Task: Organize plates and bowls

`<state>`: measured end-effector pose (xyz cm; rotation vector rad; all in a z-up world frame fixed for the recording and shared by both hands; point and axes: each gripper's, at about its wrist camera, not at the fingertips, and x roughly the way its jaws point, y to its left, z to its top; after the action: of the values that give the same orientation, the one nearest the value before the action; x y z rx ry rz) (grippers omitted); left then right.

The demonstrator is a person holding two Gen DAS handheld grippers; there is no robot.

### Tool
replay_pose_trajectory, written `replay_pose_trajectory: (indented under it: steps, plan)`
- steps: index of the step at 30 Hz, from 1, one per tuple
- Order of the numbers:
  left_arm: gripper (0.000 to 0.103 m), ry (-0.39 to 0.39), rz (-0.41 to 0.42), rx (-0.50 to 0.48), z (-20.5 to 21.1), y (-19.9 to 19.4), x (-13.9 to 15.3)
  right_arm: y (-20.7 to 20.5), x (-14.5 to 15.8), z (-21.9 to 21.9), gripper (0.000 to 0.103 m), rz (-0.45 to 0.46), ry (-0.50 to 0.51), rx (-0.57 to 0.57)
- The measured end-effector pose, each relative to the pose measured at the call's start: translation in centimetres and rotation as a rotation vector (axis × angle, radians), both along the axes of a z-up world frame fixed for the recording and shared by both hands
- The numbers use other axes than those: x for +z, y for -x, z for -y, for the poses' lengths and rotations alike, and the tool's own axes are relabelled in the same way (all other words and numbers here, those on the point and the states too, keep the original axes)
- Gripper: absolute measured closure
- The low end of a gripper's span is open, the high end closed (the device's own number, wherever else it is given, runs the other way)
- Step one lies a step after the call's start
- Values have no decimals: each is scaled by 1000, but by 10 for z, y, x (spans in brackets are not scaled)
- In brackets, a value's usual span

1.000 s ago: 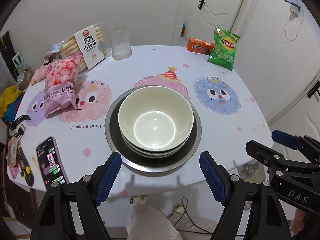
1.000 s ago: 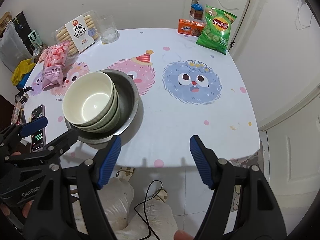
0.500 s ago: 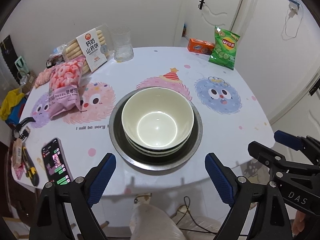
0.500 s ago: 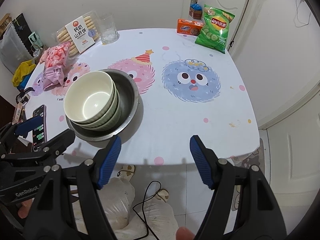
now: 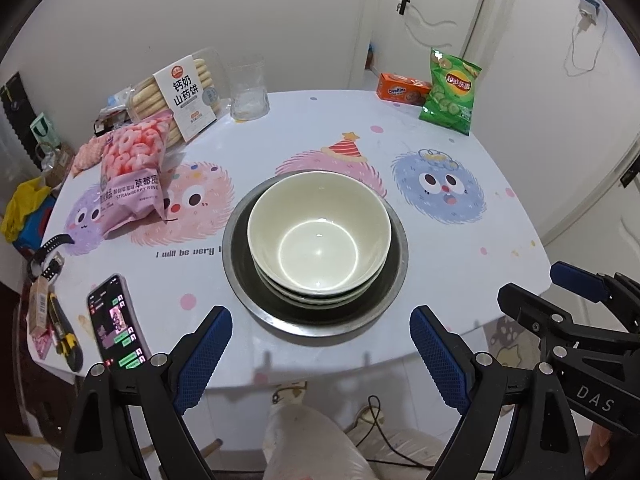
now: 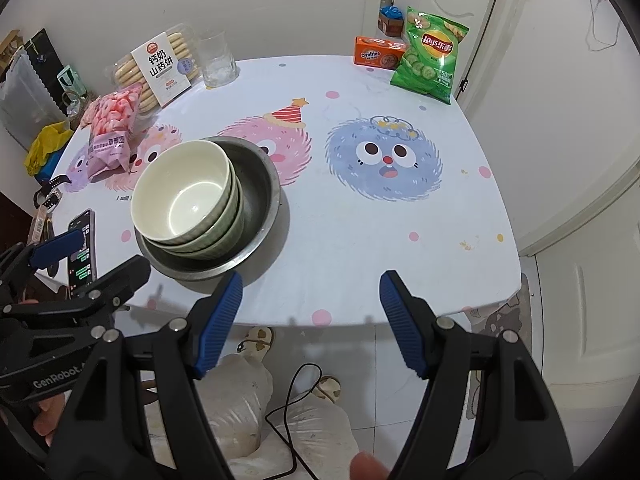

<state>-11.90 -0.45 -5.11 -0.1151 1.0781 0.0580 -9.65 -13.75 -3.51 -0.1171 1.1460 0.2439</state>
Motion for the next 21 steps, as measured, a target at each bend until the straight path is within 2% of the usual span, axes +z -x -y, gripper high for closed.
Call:
replay_pose_trajectory:
  steps: [7, 10, 11, 14, 21]
  plan:
    - [11, 20, 2, 2, -2, 0, 1, 0, 1, 0, 31, 1, -1, -9]
    - [4, 56, -12, 17, -7, -1, -1, 0, 1, -1, 31, 4, 3, -7]
    - [0, 47, -24, 21, -8, -2, -2, 1, 1, -1, 31, 7, 6, -8]
    - [0, 4, -57, 28, -6, -4, -5, 1, 2, 1, 31, 9, 4, -14]
    - [0, 8, -25, 10, -2, 0, -1, 1, 1, 1, 31, 4, 12, -20]
